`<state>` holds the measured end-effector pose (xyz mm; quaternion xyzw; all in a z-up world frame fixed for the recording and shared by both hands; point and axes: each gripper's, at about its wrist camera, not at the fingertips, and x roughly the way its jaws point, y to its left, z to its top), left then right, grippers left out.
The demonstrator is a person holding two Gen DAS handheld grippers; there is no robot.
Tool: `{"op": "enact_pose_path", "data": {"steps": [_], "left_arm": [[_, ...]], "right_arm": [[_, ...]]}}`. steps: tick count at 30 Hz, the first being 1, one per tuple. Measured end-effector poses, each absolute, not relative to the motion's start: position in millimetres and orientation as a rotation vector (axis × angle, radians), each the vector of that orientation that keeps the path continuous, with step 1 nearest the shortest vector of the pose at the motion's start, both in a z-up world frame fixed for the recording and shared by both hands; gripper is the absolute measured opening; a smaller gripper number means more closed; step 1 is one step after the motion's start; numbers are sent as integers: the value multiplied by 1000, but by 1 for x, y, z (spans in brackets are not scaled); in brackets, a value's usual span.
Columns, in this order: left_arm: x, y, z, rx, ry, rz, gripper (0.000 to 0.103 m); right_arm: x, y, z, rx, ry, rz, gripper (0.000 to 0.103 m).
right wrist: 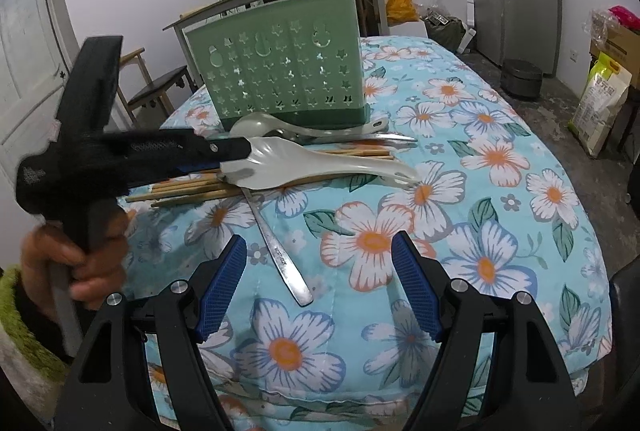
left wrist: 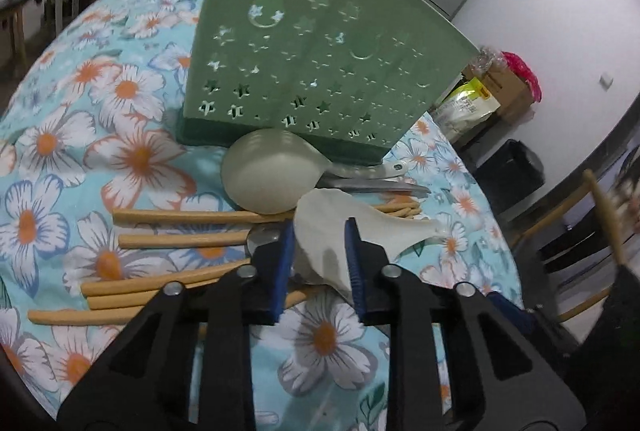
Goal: Organize utensils
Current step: 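Close the left tool on the white rice paddle handle and lift it, then hold the white rice paddle raised in the left tool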
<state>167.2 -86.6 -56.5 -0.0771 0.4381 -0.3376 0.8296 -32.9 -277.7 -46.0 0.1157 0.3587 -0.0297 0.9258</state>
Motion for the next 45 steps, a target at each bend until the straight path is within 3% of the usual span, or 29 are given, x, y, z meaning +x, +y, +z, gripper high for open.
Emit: {"op": "enact_pose_path", "data": {"steps": [12,15,21,33,45], "left_arm": [[161,-103,-64,-153,907,-730,18],[161,-104,-66,-158,906,-723,9],[159,-100,-66,-214,890,-752,4],[137,-86,-19,-277,755,-792,0],[112,-48,12,-353,676,-761,0]], "right_arm": [[-40,-281,-46,247,736,-87,73],[-42,-284,-45,245,736,-98,73],[-44,-286,-47,237,743,-121,73],[-62,-275,-27,171,691,-156,73],[-86,-262,-14,151,652,-153,66]]}}
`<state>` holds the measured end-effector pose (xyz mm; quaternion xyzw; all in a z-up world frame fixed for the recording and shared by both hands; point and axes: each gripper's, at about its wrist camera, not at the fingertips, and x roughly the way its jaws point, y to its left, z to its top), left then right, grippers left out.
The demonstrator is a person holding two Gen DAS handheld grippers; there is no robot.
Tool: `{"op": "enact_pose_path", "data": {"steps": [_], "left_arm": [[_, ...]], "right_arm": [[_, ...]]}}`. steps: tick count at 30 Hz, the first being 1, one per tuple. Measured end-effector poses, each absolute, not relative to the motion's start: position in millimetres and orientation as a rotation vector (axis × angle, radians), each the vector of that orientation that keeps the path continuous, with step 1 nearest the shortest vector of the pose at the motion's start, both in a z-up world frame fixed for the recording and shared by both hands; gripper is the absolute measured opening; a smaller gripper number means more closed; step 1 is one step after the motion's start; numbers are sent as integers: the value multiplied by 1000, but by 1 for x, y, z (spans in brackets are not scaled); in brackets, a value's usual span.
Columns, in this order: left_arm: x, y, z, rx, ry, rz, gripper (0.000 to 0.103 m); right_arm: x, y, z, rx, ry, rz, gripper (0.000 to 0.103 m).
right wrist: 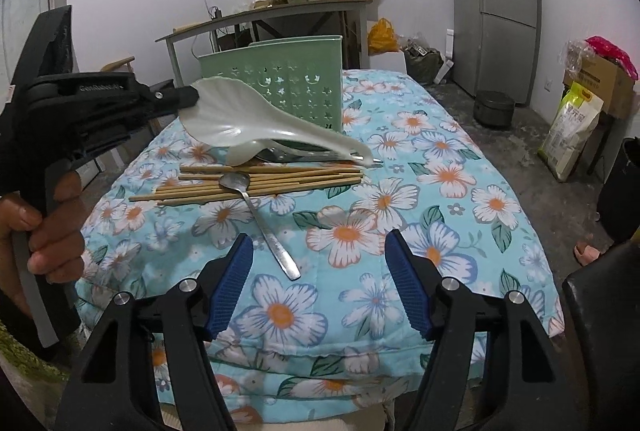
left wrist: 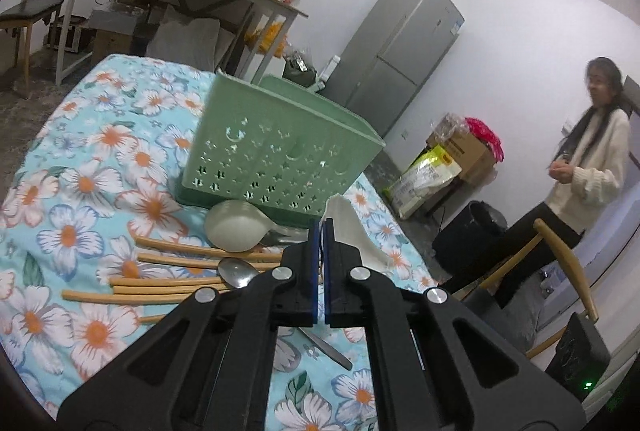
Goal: Organize utensils
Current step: 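Hold the white rice paddle raised in the left tool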
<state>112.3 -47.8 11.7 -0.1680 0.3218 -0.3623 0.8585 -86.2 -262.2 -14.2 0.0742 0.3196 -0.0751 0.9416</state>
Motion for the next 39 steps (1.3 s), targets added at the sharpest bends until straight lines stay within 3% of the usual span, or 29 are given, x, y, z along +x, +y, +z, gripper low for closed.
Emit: {"op": "enact_pose_path", "data": {"steps": [9,22,39], "left_arm": [[91,-19,14,-365,675,-742,0],[65,55,-5,-439,731,-710,0],[48,111,-29,-479,784,-622,0]], "right_arm": [[-92,-239,-18,100,657,-128,63],[-98,-203,-41,13,754,-24,48],[-99,-162,-60,7,834,132,45]]}}
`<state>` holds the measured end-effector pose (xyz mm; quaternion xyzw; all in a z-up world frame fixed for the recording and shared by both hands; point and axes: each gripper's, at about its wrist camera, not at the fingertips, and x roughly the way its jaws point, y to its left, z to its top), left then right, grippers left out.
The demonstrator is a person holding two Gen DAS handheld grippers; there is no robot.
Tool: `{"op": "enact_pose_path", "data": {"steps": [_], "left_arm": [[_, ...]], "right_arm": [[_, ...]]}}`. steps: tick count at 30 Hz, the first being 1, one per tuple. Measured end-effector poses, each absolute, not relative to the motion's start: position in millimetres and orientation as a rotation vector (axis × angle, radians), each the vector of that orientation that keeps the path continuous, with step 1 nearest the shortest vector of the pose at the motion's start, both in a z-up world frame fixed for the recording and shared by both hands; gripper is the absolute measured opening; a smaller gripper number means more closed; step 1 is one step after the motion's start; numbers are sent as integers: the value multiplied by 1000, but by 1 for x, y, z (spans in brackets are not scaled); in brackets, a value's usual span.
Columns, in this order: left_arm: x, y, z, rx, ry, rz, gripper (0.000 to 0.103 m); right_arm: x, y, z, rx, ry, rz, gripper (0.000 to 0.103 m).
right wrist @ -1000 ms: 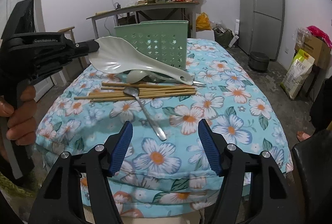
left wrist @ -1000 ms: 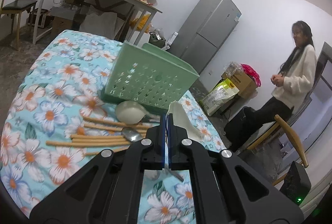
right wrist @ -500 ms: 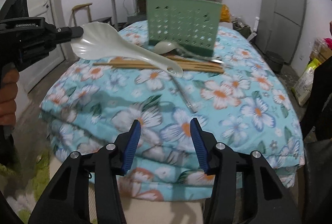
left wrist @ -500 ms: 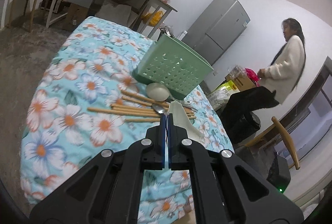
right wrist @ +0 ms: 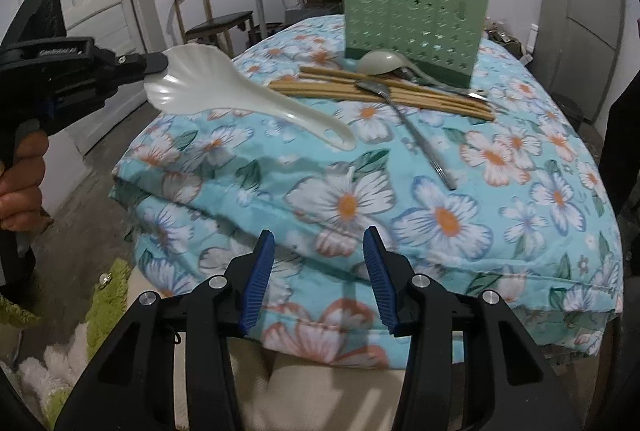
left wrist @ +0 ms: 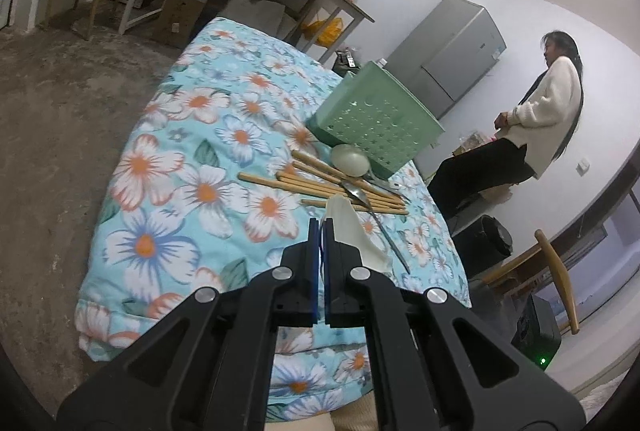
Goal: Organize utensils
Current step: 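Hold the white rice paddle raised in the left tool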
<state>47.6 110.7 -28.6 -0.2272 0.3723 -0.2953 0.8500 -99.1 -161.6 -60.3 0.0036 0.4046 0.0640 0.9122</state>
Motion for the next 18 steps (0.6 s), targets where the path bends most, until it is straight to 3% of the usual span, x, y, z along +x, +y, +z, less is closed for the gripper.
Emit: {"op": "enact_pose_path", "data": {"steps": [18], "left_arm": [[42,126,-34,-480,793,-598,0]], "right_arm": [[-103,-149,-59,-22,834,153,45]]}}
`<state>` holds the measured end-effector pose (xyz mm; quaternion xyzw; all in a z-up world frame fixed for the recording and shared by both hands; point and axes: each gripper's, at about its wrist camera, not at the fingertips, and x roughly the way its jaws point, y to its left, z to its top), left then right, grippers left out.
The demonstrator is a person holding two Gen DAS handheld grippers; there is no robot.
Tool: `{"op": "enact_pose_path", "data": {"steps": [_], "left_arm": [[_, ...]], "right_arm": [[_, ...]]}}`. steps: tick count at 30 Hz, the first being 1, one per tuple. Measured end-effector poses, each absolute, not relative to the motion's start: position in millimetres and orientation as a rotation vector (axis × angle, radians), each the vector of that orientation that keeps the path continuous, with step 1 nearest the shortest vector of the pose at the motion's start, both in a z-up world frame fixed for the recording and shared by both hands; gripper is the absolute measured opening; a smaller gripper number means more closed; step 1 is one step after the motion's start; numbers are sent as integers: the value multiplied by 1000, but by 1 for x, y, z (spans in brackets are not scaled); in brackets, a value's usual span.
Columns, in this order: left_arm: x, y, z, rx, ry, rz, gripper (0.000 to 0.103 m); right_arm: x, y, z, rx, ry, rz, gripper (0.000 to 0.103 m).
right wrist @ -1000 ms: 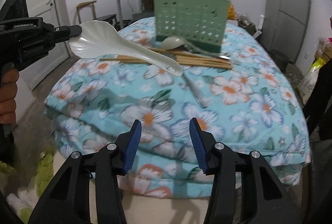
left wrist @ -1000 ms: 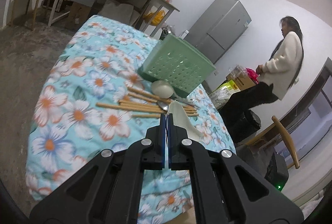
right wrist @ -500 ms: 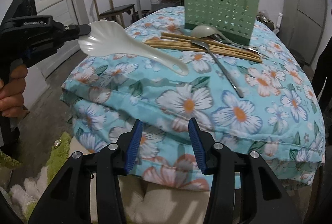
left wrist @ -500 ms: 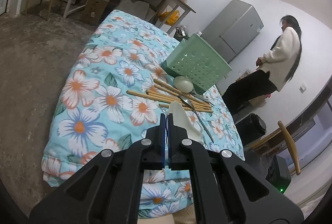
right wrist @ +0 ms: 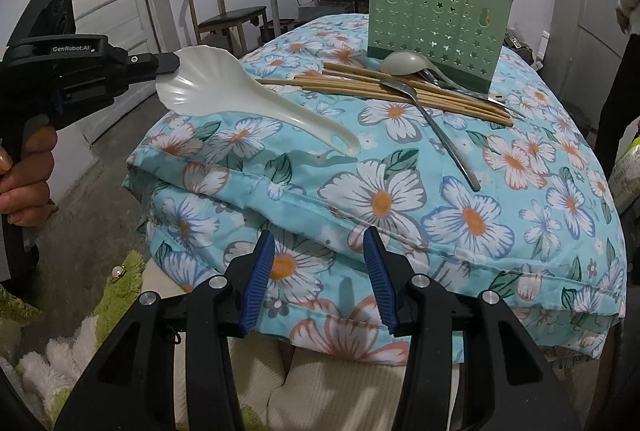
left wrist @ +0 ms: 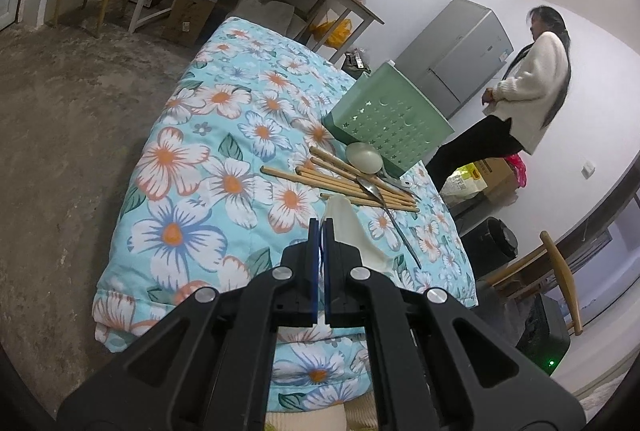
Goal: Organize utensils
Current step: 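Hold the white rice paddle raised in the left tool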
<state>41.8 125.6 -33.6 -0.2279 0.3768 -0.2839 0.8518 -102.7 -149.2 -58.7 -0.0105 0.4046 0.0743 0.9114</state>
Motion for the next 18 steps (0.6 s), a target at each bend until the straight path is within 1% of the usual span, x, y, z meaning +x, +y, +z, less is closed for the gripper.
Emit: {"op": "enact_pose_path", "data": {"steps": [18], "left_arm": [[42,129,-36,-480,801,-581,0]], "right_arm": [[-100,-150,-64,-16,842,163,45]]}}
